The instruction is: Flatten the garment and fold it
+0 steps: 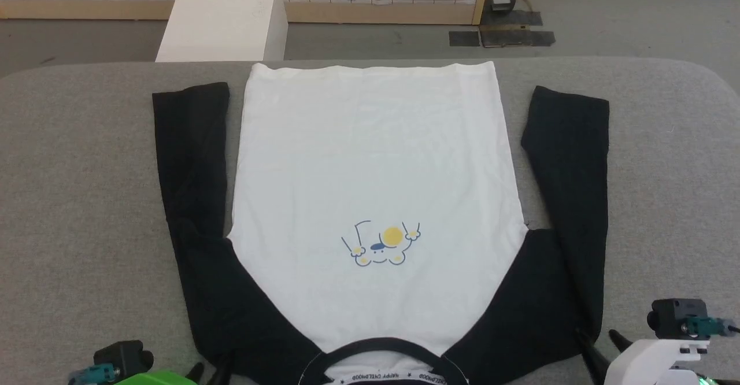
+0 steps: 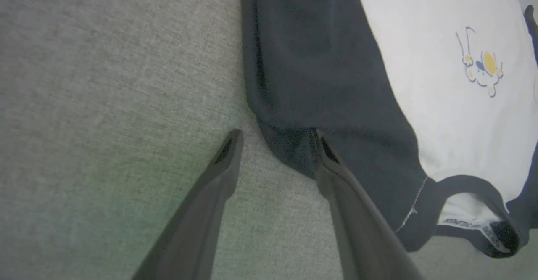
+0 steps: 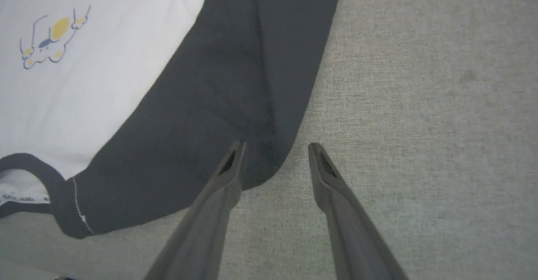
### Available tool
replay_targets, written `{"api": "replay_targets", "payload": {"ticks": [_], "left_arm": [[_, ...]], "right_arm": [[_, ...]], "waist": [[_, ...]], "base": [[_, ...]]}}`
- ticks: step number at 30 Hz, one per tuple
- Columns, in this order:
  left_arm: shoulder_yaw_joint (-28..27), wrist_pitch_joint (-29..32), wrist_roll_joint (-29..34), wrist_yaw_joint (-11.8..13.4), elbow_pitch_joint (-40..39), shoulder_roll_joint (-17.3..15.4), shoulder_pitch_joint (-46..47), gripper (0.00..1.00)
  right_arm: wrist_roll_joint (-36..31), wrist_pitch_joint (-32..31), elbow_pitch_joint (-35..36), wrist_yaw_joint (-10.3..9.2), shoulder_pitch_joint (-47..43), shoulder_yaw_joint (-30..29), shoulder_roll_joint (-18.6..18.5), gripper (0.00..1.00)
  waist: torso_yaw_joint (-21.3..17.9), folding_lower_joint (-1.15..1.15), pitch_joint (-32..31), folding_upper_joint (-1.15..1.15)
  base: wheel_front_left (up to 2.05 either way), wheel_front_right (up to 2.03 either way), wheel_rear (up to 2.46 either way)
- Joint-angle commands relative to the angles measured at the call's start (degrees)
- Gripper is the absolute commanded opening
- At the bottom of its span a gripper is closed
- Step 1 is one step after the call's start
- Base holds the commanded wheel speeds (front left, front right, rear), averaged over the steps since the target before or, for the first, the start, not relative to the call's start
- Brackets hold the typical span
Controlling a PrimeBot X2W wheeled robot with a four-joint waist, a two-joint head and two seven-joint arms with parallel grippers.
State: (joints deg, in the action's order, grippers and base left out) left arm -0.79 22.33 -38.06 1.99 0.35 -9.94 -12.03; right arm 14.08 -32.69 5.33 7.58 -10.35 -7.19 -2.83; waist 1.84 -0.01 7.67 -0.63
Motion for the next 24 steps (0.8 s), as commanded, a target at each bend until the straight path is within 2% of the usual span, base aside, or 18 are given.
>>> {"api": "replay_targets", "payload": {"ticks": [1, 7, 12, 16, 20, 24], "left_arm": [[-0.19, -0.98, 0.04, -0.07, 0.60, 0.34, 0.24, 1.00], [-1.82, -6.14, 2.71, 0.77, -0.82, -0.62, -0.75, 1.00], [-2.85, -13.71, 6.93, 0.84, -3.35, -1.95, 0.61, 1.00], [-4.34, -19.41, 8.91, 0.82, -2.12, -2.97, 4.11, 1.00], [-4.27, -21.98, 11.22, 0.09, 0.51, -5.61, 10.49, 1.00], [-3.30, -20.51, 12.76, -1.85, 4.81, -9.89, 19.51, 1.00]], "right_arm": [[0.65, 1.97, -0.58, -0.09, -0.80, 0.03, -0.06, 1.00], [0.18, 11.67, -0.68, -0.09, -1.51, -1.26, -0.06, 1.00], [-1.23, 21.78, 0.27, -0.09, -0.23, -0.81, -0.05, 1.00], [-2.81, 30.68, 0.28, -0.09, 2.60, -0.39, -0.05, 1.00], [-3.91, 36.30, -0.46, -0.09, 4.88, 0.01, -0.05, 1.00], [-4.58, 38.32, -0.18, -0.09, 7.65, 1.12, -0.05, 1.00]], "waist": [[-0.02, 0.01, -0.29, 0.63], [-0.29, 0.01, -1.32, 0.63], [-0.52, 0.01, -1.05, 0.63], [-1.29, 0.01, 0.38, 0.63], [-1.92, 0.01, 2.99, 0.63], [-3.11, 0.01, 7.21, 0.63]], "base": [[0.00, 0.00, 0.00], [0.00, 0.00, 0.00], [0.00, 0.00, 0.00], [0.00, 0.00, 0.00], [0.00, 0.00, 0.00], [0.00, 0.00, 0.00]]}}
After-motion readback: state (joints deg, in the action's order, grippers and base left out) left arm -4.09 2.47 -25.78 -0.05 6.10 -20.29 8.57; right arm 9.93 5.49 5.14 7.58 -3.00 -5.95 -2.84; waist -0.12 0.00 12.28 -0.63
